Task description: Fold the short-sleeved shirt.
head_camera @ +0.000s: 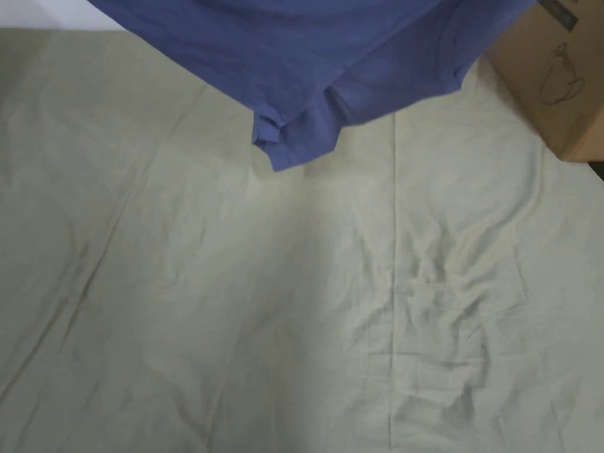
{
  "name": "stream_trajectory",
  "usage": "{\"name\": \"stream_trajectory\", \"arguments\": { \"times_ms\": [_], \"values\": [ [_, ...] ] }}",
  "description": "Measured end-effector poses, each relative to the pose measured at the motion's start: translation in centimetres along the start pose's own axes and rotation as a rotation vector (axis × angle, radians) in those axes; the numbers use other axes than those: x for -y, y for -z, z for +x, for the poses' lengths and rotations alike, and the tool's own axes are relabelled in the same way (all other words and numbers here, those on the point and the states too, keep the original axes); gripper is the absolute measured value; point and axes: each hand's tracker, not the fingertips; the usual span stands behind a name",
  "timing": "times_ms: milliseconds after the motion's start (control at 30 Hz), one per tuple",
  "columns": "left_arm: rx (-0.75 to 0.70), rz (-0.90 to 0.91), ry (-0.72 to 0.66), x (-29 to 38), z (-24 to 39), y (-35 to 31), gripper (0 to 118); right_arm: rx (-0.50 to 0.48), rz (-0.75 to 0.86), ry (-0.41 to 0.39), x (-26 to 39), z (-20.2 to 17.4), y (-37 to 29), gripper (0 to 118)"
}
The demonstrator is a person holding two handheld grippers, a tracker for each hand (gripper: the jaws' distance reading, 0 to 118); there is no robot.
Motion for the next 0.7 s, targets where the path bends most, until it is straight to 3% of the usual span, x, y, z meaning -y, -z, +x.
{"name": "stream_trajectory", "arguments": {
  "times_ms": [267,567,633,700],
  "values": [
    [0.032,-0.138,0.044,7.0,0.1,2.2,0,0.003,-0.130,-0.025,7.2,1.6,3.2,1],
    [0.102,-0.328,0.084,20.7,-6.2,-2.2,0,-0.045,-0.390,0.022,24.1,8.8,1.9,1],
    [0.093,-0.392,0.060,24.6,-7.9,-3.6,0,-0.051,-0.437,0.066,28.2,10.7,0.5,1],
    [0.099,-0.445,0.017,28.1,-9.5,-5.4,0,-0.060,-0.485,0.052,32.1,12.2,-0.9,1]
  ]
}}
